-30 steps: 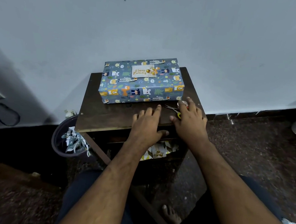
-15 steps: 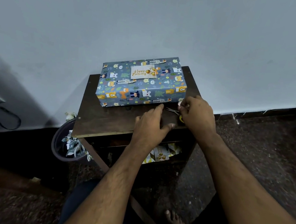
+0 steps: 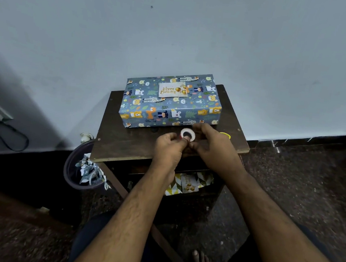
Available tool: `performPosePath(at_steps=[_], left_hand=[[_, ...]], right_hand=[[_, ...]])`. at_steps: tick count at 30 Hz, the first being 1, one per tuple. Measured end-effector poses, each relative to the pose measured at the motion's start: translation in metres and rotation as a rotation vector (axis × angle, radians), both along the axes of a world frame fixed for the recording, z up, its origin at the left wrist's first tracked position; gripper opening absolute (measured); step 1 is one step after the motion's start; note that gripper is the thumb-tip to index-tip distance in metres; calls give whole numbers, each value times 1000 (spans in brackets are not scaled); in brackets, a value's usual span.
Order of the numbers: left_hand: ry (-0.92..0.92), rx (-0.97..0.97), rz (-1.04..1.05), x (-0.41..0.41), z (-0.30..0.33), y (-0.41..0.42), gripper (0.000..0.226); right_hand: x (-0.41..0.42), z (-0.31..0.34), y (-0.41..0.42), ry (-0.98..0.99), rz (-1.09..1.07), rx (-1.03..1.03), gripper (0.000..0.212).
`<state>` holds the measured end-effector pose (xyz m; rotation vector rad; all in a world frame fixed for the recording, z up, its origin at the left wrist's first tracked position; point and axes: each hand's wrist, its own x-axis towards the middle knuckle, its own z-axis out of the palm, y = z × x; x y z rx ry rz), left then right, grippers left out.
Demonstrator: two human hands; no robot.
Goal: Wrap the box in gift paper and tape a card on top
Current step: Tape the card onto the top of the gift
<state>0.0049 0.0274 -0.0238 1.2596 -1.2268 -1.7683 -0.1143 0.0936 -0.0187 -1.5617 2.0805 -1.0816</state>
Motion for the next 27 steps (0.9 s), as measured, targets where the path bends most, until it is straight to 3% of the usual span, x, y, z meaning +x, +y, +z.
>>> performPosePath(at_steps=[2,4,6,9,15,18,22,27], left_hand=[[-23,-2,-1,2,-2,-3,57],[-39,-15,-11,3,-4,-4,65],[-74,-53,-15,4,-7,-5,59],[-143,-119,-32,2,-8,-7,44],[-306,-259,-98,-3,-14,-6,31],[-339,-300,-149,-4,-17,-5,27],[-358,-319,-198,-2,-21,3,21],[-217,-211,-120,3,-26,24,15]], right_hand=[[-8,-3,-2,133,-90,28,43],[-20,-8,-5,350,-194,171,45],[-29,-13,-8,409,-253,341,48],[-37,-17,-12,376,-261,436,50],[-45,-14,-13,172,-287,452,60],[-37,-14,-9,148,-275,456,39],[-27,-15,3,64,-347,278,23],[-6,-10,25,-333,-380,24,18]])
